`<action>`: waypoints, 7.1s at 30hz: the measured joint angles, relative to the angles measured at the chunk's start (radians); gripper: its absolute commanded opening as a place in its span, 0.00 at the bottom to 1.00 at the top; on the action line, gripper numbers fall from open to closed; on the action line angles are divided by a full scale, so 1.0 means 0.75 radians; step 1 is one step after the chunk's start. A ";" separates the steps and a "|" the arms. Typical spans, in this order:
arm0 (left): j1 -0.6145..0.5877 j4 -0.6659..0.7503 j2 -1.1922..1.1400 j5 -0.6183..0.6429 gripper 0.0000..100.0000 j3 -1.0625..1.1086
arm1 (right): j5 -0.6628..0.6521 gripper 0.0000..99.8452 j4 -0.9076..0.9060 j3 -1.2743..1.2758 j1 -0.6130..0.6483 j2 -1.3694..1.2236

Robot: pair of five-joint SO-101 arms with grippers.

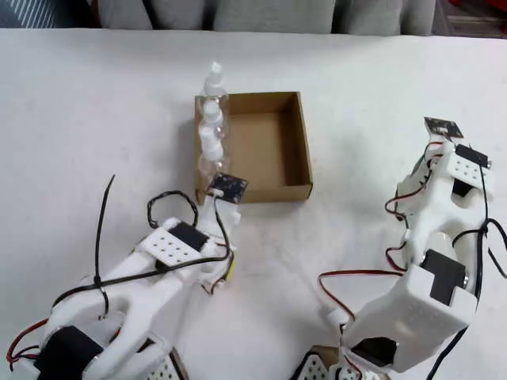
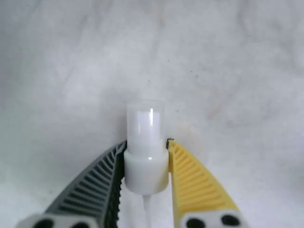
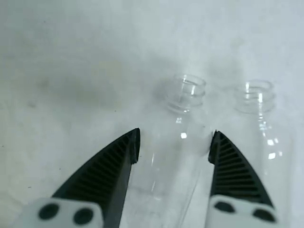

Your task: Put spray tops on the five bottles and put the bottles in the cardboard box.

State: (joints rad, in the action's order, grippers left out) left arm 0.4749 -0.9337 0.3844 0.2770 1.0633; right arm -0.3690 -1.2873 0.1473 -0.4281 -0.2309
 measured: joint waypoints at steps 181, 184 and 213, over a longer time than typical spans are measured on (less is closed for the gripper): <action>0.033 0.722 0.747 -0.205 0.02 -0.540 | 0.464 0.03 1.246 1.929 1.348 2.692; 0.070 0.612 0.747 -0.205 0.02 -0.540 | 0.464 0.03 1.246 1.929 1.348 2.692; 0.108 0.759 1.090 -0.209 0.17 0.080 | 0.460 0.03 1.203 1.929 1.354 2.713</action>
State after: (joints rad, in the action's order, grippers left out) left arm 0.5562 -0.3644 1.2022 0.1204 1.1231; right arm -0.0238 -0.3851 1.5942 0.5877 1.8036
